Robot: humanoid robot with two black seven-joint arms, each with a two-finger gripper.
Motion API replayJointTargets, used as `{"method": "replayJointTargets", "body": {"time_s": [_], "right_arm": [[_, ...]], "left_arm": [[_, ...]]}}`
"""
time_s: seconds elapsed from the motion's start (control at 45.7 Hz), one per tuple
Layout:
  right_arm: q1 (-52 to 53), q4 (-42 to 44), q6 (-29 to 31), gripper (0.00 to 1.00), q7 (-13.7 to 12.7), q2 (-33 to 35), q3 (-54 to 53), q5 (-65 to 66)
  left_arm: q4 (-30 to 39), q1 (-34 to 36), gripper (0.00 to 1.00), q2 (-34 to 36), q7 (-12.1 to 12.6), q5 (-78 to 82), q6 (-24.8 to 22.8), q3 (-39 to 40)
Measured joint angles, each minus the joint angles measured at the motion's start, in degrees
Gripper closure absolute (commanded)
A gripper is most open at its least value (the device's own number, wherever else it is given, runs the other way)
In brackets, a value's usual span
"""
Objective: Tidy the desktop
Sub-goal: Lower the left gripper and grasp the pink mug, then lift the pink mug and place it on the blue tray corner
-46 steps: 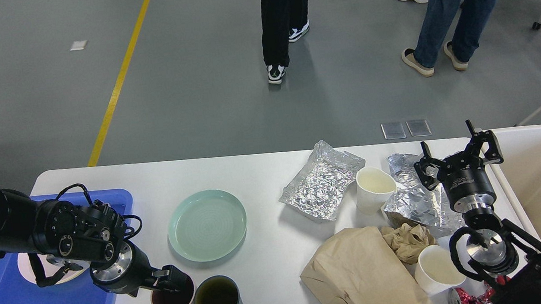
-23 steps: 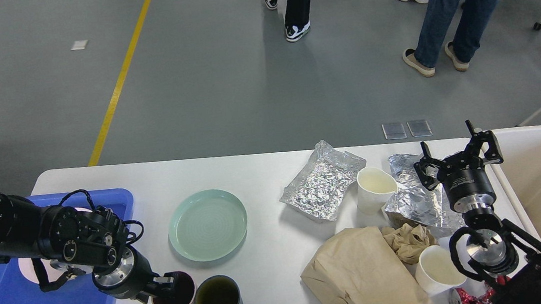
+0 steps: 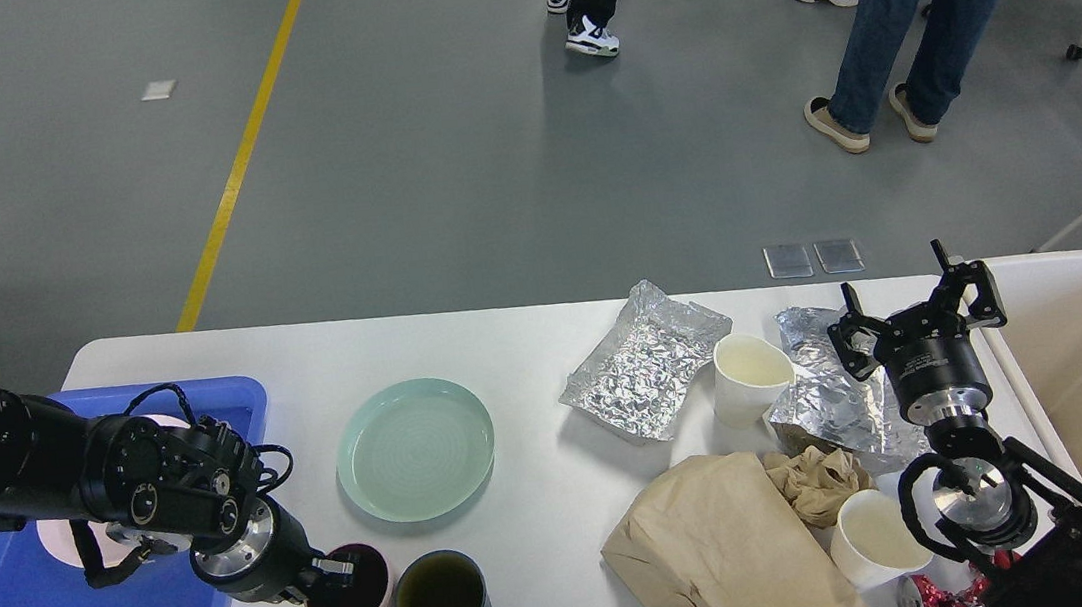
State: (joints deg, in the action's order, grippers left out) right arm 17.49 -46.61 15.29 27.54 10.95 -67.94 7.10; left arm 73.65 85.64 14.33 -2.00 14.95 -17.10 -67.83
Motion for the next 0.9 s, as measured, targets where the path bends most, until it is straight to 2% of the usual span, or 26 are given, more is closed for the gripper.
{"method": "replayJointTargets", "body": {"time_s": [0.307, 0.504, 0.701, 0.898], "right_arm": [[0.0, 0.0, 0.0, 0.00, 0.0, 0.0, 0.0, 0.0], [0.0, 0.0, 0.0, 0.00, 0.0, 0.0, 0.0, 0.0], [0.0, 0.0, 0.0, 0.00, 0.0, 0.0, 0.0, 0.0], [0.0, 0.0, 0.0, 0.00, 0.0, 0.0, 0.0, 0.0]], "left_arm": [[0.7, 1.2, 1.00, 0.7, 0.0, -0.1, -0.7, -1.1], [3.1, 7.5, 1.00, 2.8, -0.2, 0.0, -6.1, -5.5], [7.7, 21.5, 1.00, 6.0, -0.4, -2.2, -15.3, -8.9], [14.3, 37.9, 1.00, 5.4, -0.7, -8.3, -24.2, -13.3]]}}
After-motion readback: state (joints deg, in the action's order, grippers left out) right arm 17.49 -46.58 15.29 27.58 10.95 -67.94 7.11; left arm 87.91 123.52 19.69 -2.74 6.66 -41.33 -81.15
